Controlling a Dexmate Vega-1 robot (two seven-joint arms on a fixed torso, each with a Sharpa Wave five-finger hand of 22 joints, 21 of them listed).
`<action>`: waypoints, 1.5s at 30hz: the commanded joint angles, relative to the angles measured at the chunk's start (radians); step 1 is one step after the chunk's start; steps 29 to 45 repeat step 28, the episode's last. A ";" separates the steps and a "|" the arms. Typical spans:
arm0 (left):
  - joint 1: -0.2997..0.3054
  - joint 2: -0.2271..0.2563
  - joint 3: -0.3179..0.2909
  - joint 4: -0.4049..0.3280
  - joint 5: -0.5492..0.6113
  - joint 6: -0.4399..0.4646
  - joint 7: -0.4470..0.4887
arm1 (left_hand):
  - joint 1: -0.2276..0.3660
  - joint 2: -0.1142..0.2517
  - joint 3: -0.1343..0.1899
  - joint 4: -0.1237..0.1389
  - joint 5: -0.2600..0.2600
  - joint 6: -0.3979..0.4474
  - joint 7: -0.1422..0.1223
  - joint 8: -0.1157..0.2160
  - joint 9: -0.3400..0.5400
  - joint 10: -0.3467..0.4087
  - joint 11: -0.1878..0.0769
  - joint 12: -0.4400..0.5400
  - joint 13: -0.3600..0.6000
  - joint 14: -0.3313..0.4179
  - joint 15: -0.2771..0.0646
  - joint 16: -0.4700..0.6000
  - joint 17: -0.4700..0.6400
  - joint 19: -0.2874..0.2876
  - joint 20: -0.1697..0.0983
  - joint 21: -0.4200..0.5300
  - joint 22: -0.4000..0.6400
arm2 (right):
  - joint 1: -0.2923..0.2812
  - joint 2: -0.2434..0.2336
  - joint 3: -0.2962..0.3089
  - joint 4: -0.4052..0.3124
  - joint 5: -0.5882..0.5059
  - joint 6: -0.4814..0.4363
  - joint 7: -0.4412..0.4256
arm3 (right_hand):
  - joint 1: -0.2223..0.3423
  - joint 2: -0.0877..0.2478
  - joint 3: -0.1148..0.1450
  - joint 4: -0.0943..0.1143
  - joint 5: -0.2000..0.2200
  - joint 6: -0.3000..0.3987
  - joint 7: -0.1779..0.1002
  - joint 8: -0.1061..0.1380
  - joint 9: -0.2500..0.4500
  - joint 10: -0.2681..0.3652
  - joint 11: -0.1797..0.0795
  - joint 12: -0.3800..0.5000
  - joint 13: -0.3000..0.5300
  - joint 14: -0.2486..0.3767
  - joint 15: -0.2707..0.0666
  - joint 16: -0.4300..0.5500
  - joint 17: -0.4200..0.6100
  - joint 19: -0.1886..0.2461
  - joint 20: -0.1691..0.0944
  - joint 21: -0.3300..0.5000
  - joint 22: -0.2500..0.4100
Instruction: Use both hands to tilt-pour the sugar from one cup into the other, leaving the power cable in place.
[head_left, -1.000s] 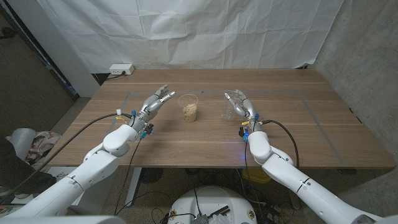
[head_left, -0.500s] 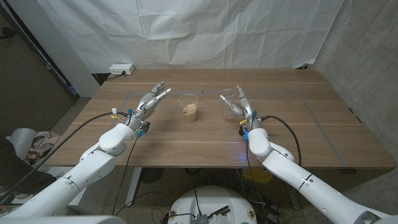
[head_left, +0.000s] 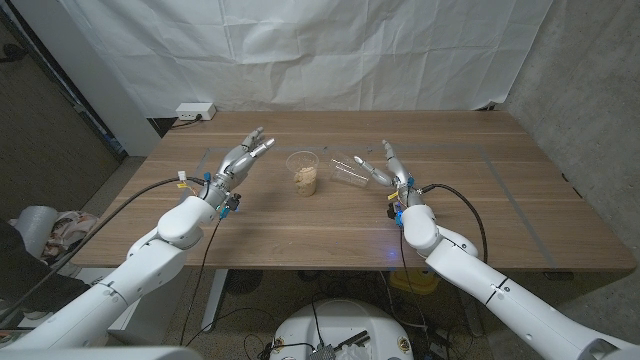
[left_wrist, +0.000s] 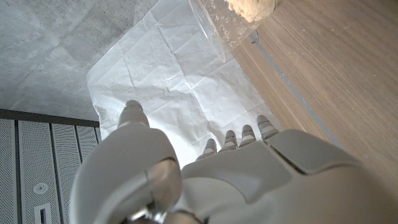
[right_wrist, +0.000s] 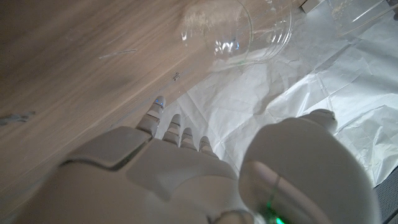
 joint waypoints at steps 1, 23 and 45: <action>0.025 0.009 -0.023 -0.021 0.009 -0.016 0.015 | -0.002 0.007 -0.001 0.004 -0.003 -0.285 0.008 -0.004 0.000 -0.277 0.000 0.004 0.000 -0.292 -0.002 0.001 0.000 -0.285 0.008 0.001 0.005 | -0.023 -0.024 0.026 -0.026 0.016 0.051 -0.004 | -0.013 0.000 -0.004 0.009 0.006 -0.134 -0.012 0.007 0.002 -0.073 0.009 0.004 0.001 -0.017 0.005 0.001 0.001 -0.014 0.001 -0.004 0.001; 0.083 0.050 -0.093 -0.011 -0.035 -0.101 -0.066 | -0.002 0.010 -0.002 0.002 -0.005 -0.273 0.009 -0.002 0.000 -0.269 -0.007 0.008 -0.003 -0.286 -0.006 0.002 -0.001 -0.277 0.007 0.002 0.005 | -0.043 -0.025 0.054 -0.099 -0.006 0.065 -0.022 | -0.073 0.021 0.007 0.032 0.005 0.019 -0.022 0.056 -0.002 0.067 -0.016 0.049 -0.010 0.048 0.004 0.025 -0.055 0.049 -0.083 0.022 -0.004; 0.109 0.057 -0.113 -0.014 -0.044 -0.106 -0.065 | -0.002 0.011 -0.003 0.001 -0.005 -0.275 0.010 -0.003 0.000 -0.269 -0.007 0.008 -0.003 -0.286 -0.007 0.002 -0.001 -0.276 0.007 0.002 0.005 | -0.010 -0.001 0.026 -0.074 -0.022 0.054 -0.011 | -0.076 0.025 0.008 0.034 0.005 0.022 -0.024 0.056 -0.002 0.070 -0.016 0.048 -0.010 0.050 0.001 0.026 -0.057 0.050 -0.077 0.022 -0.004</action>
